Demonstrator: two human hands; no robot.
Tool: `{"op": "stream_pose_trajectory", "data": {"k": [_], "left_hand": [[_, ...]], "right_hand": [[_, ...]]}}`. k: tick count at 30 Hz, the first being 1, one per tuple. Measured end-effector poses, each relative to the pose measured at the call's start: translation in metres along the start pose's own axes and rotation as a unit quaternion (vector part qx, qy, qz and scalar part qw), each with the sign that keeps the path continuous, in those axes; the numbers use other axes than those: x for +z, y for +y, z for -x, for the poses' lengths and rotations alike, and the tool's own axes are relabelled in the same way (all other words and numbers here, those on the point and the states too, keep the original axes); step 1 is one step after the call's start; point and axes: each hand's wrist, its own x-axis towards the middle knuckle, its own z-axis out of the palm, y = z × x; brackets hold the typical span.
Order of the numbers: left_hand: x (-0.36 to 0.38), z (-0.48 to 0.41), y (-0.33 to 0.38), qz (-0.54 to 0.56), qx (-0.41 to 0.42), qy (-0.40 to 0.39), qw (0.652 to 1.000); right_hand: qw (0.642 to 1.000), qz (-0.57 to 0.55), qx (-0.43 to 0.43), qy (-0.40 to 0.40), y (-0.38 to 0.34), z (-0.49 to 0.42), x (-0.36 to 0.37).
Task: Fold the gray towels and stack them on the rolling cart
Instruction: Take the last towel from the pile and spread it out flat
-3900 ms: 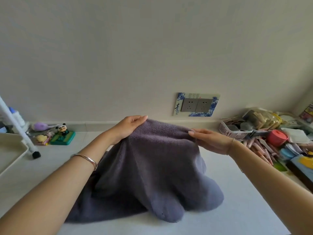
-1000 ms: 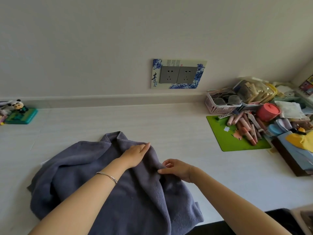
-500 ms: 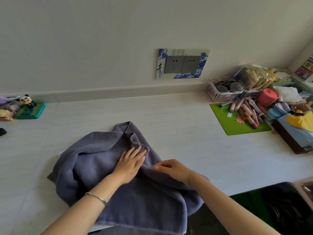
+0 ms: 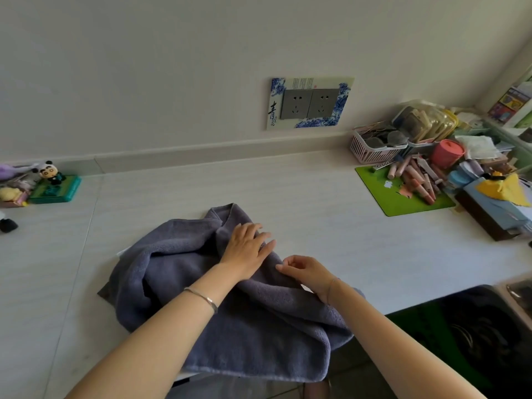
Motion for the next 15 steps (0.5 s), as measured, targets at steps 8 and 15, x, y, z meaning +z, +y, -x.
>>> {"op": "stream_pose_trajectory", "data": {"k": [8, 15], "left_hand": [[-0.04, -0.028, 0.02, 0.315, 0.023, -0.008, 0.949], [-0.116, -0.081, 0.077, 0.4, 0.054, -0.024, 0.914]], "right_hand": [[0.991, -0.099, -0.092, 0.019, -0.025, 0.007, -0.054], [0.976, -0.02, -0.057, -0.21, -0.062, 0.003, -0.12]]}}
